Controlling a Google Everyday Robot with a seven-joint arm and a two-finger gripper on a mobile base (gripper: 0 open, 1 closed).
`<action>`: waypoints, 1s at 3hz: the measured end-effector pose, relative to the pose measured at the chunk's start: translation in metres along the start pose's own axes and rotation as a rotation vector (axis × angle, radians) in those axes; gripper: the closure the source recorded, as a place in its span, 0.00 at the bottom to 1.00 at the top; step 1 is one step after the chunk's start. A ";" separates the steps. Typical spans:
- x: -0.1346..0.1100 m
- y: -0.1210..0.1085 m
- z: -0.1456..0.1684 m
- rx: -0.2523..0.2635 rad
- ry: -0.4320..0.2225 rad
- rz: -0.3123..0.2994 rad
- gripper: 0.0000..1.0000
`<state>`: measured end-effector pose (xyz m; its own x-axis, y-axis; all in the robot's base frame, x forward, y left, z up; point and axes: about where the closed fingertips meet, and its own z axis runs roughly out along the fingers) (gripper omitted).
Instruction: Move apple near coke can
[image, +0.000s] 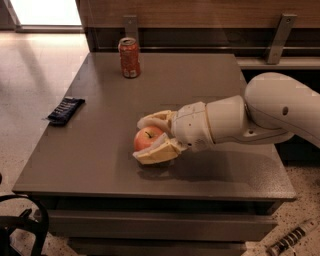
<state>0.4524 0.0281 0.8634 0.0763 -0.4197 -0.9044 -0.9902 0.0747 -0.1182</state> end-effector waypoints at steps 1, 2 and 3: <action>-0.010 -0.041 -0.050 0.052 0.055 -0.007 1.00; -0.010 -0.091 -0.090 0.106 0.061 0.003 1.00; -0.011 -0.155 -0.120 0.186 0.052 0.028 1.00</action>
Offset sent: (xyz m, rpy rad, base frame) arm 0.1586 -0.1544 0.1125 -0.0246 -0.1054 -0.2140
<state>0.5908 -0.0871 0.9408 0.0383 -0.4612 -0.8865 -0.9527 0.2508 -0.1716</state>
